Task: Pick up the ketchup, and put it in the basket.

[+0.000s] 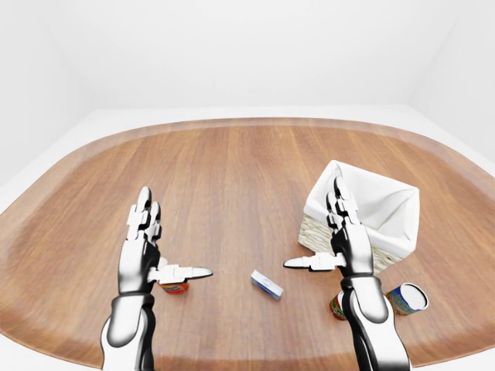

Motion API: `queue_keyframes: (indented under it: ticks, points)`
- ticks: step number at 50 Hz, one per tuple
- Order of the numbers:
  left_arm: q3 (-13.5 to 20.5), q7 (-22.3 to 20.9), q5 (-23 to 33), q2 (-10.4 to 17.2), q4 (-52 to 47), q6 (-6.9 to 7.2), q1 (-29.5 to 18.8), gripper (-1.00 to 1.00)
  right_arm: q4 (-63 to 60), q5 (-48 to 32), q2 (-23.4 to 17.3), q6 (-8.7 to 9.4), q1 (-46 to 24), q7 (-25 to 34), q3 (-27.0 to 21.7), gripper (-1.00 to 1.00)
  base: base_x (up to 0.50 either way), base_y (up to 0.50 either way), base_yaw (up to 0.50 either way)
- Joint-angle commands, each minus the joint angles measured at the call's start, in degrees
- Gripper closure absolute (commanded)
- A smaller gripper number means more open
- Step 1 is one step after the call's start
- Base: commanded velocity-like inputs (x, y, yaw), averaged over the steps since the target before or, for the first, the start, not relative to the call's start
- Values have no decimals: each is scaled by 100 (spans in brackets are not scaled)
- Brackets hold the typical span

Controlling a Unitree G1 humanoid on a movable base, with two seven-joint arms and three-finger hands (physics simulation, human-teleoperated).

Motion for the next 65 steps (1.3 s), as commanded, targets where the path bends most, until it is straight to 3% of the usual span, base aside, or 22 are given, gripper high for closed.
queue_keyframes:
  ticks: [1,6,7,19,65]
  points:
    - [536,-94,246,73,430,-319,-29,-100,-32,-9,-9,0,20,20,3,-100,0,0,0]
    - [706,-131,289,85,489,-334,-119,-100,16,-17,-5,0,11,17,-5,-100,0,0,0]
    - [1271,134,383,584,1823,-762,-731,-100,-23,-51,-3,0,20,-9,-3,-100,0,0,0]
    - [1316,297,390,785,2214,-762,-899,-100,-35,-65,-1,0,36,-15,11,-100,0,0,0]
    - [940,612,592,961,3640,-762,-1081,-100,81,-60,3,0,-23,-32,-5,-100,0,0,0]
